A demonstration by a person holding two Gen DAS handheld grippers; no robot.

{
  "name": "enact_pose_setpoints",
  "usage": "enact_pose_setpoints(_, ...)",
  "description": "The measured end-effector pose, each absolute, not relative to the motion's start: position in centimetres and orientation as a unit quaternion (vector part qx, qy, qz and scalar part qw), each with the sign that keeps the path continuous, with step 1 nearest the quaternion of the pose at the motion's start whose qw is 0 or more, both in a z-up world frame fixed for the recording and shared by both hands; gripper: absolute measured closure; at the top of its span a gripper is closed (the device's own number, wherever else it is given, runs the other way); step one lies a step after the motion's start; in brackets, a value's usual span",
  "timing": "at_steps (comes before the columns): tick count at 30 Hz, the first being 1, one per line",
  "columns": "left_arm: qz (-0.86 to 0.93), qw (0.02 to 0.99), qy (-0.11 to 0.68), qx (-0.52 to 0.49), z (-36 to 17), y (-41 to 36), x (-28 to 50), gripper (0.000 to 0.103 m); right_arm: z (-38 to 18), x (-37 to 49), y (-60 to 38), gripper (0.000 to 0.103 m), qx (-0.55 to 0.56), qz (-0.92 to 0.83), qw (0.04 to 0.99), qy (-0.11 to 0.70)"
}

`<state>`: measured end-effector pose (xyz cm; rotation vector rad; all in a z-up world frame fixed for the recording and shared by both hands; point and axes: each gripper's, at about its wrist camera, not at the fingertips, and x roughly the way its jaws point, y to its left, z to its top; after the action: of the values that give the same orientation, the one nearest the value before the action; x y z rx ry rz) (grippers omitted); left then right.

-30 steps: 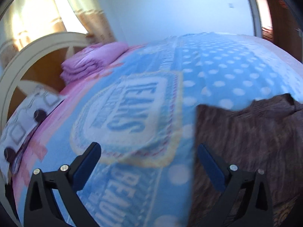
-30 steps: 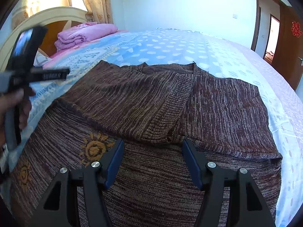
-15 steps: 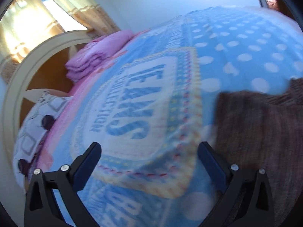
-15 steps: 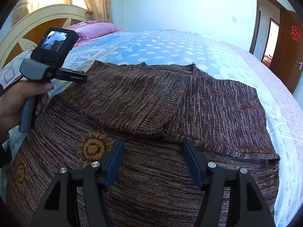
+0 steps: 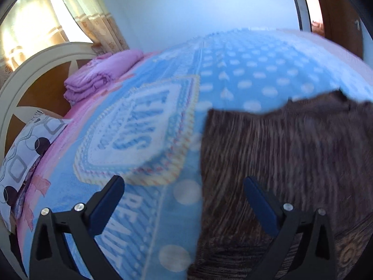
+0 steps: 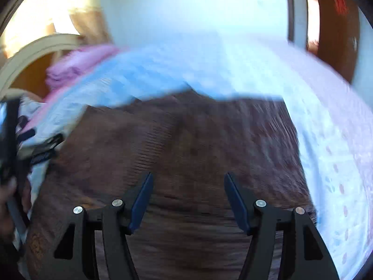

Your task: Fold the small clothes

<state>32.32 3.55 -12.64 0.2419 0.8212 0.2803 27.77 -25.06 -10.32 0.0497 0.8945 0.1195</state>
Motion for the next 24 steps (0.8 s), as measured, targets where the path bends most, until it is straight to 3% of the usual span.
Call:
enact_pose_setpoints(2, 0.139, 0.892, 0.414, 0.119, -13.6, 3.8, 32.5, 0.000, -11.0, 28.3, -27.1, 0.045, 0.024, 0.040, 0.896, 0.441)
enact_pose_setpoints(4, 0.166, 0.892, 0.406, 0.112, -13.4, 4.3, 32.2, 0.000, -11.0, 28.2, -28.7, 0.064, 0.030, 0.038, 0.896, 0.442)
enact_pose_setpoints(6, 0.183, 0.888, 0.409, 0.101, -13.8, 5.2, 32.3, 0.000, -10.9, 28.0, -29.8, 0.069, 0.032, 0.035, 0.896, 0.442)
enact_pose_setpoints(12, 0.183, 0.892, 0.405, 0.086, -13.6, 5.9, 31.9, 0.000, -11.0, 27.0, -30.2, 0.068, 0.020, 0.027, 0.904, 0.427)
enact_pose_setpoints(14, 0.172, 0.894, 0.405, 0.082, -13.2, 5.7, 31.3, 0.000, -10.8, 26.3, -30.4, 0.061, 0.027, 0.029, 0.906, 0.422)
enact_pose_setpoints(16, 0.154, 0.898, 0.408, 0.069, -12.5, 5.9, 30.2, 0.000, -10.5, 25.5, -30.3, 0.046, 0.030, 0.044, 0.907, 0.418)
enact_pose_setpoints(24, 0.114, 0.919, 0.371, 0.078, -10.0, 4.0, 25.5, 0.000, -9.4, 22.6, -29.8, 0.045, 0.016, 0.042, 0.915, 0.401)
